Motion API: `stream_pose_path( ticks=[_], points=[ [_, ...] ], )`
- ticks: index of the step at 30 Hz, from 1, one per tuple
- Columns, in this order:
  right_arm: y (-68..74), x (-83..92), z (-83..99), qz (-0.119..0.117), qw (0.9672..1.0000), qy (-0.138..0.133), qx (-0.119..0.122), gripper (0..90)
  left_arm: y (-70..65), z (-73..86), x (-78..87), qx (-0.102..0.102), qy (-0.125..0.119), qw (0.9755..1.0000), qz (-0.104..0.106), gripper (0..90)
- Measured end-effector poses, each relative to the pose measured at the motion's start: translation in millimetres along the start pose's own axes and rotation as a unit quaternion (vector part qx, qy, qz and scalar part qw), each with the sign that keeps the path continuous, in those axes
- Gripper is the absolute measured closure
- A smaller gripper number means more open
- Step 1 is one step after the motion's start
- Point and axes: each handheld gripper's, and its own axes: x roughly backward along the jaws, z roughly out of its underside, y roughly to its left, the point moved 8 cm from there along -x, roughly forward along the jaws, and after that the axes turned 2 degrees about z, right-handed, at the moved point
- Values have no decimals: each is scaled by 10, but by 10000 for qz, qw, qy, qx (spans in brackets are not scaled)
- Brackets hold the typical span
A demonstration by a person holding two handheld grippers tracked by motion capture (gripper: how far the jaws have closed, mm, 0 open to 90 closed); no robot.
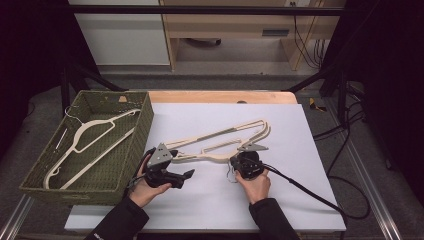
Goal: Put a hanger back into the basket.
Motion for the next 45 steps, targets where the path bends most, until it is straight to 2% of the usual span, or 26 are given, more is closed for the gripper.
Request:
stream_pose_path(
  ticks=[9,16,19,24,27,29,31,32,34,38,39,41,43,45],
  points=[
    [-11,72,-54,-52,10000,-49,2,892,7,-155,-375,-108,267,9995,110,127],
    [-16,88,-64,-47,10000,-34,63,892,-5,-205,-640,-228,481,9984,210,139],
    [-19,94,-61,-28,9999,-4,100,892,-16,-214,-746,-319,618,9971,293,141],
    [-21,103,-63,-45,9999,12,107,892,-15,-219,-900,-481,805,9952,274,147],
    [-25,108,-65,-35,9999,21,111,892,-29,-220,-986,-643,935,9931,304,165],
    [-25,113,-69,-44,9999,17,107,893,-38,-224,-1051,-699,941,9927,269,190],
    [-24,118,-71,-49,9999,13,107,892,-25,-216,-1109,-802,1051,9910,214,216],
    [-22,120,-72,-62,9999,11,101,893,-31,-214,-1148,-795,1042,9912,193,232],
    [-28,122,-74,-51,9999,6,145,893,-21,-202,-1188,-971,1187,9881,100,279],
    [-20,137,-83,-71,9999,-5,78,893,-59,-203,-1262,-1178,1229,9854,53,374],
    [-27,139,-85,-74,9999,-18,123,893,-63,-201,-1279,-1239,1253,9844,32,396],
    [-27,144,-85,-68,9999,-14,114,893,-80,-196,-1315,-1230,1237,9847,53,435],
    [-29,147,-88,-60,9999,-18,121,893,-72,-179,-1336,-1289,1278,9834,49,478],
    [-31,150,-92,-61,9999,-25,126,893,-62,-158,-1363,-1278,1305,9832,40,519]
  ],
)
